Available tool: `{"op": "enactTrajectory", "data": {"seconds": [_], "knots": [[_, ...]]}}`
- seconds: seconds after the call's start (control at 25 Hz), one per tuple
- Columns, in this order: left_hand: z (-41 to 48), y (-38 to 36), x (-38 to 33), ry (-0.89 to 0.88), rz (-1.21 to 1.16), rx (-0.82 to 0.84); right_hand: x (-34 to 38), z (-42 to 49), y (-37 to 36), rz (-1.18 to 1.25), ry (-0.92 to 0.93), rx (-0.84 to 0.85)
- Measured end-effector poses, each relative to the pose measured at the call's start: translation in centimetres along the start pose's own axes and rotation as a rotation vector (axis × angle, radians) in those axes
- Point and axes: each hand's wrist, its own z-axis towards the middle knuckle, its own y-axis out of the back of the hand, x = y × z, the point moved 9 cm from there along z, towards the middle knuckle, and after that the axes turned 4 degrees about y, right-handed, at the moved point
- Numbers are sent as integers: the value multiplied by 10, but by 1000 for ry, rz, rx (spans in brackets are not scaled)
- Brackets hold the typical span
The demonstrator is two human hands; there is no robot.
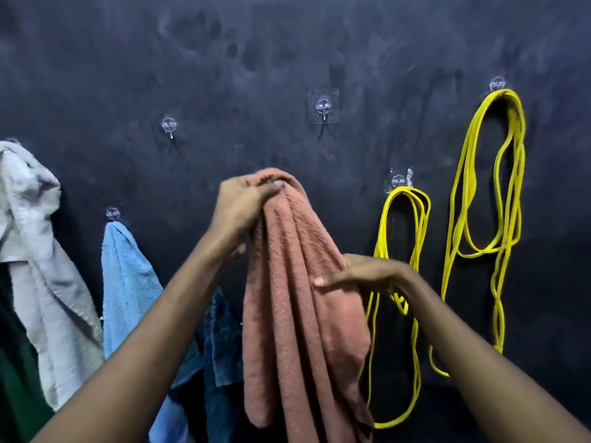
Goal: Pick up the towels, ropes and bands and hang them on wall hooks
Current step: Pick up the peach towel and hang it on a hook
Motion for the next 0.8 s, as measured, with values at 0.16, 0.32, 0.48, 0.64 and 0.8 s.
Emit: {"op": "enactTrajectory", "data": {"seconds": [0.16,0.32,0.48,0.64,0.8], "knots": [[13,42,1,22,78,-135,29,-9,26,110,173,-264],[-1,1,16,5,519,277,100,-20,37,117,376,-371],[-12,-9,18,158,433,220,137,-34,76,123,487,-528],[-24,-25,-15,421,-294,527,99,-45,99,157,381,-561],[-16,-35,-29,299,-531,473,56,-35,18,279,142,-56]]}}
